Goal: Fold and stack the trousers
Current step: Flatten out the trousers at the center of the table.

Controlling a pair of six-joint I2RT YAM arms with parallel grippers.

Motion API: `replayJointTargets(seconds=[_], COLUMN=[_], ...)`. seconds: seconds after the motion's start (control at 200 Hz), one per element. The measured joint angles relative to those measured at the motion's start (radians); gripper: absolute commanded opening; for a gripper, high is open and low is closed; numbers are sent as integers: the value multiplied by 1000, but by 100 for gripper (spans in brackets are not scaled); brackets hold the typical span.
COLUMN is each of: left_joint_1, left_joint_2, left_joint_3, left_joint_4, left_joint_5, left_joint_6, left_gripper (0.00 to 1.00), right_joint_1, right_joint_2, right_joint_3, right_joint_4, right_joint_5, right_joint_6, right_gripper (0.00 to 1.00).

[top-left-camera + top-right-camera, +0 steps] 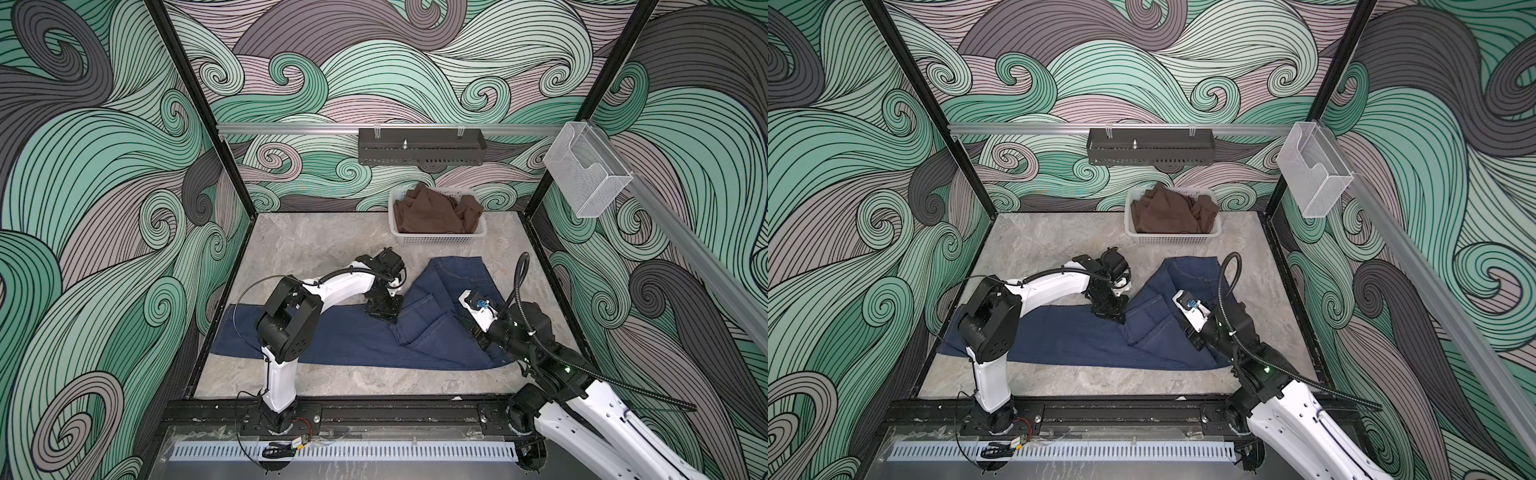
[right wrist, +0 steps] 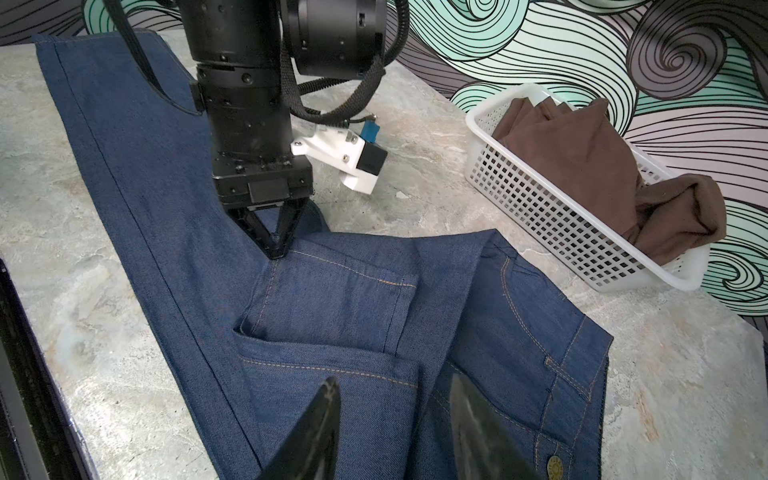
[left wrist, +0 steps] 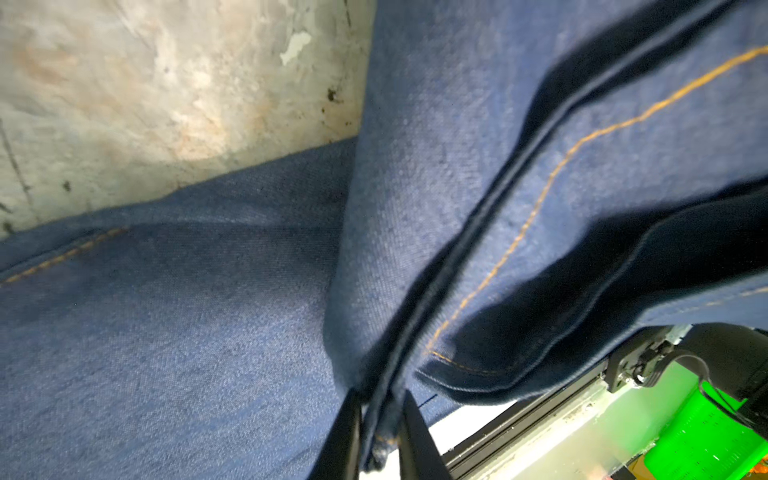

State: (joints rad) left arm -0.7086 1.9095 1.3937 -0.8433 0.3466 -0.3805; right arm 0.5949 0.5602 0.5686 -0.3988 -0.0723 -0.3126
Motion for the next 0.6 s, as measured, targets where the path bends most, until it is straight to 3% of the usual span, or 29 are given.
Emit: replayJointTargets(seconds=[0.14, 0.44, 0.6], left_joint_1=[-1, -1, -1], left_joint_2=[-3, -8, -6], left_joint_3=[15, 50, 50], left_joint_4=[-19, -37, -38], left_joint_5=[-3, -6, -5], left_joint_6=[6, 15, 16], left_gripper=[22, 13, 18], right_joint_1=[-3, -16, -24], right_joint_2=[8, 30, 31], right_joint_3=[-2, -5, -5], right_joint_4=[8, 15, 15], right_joint_5=[-5, -12, -14], right_joint_6=[0, 7, 8], right_gripper=[44, 44, 45])
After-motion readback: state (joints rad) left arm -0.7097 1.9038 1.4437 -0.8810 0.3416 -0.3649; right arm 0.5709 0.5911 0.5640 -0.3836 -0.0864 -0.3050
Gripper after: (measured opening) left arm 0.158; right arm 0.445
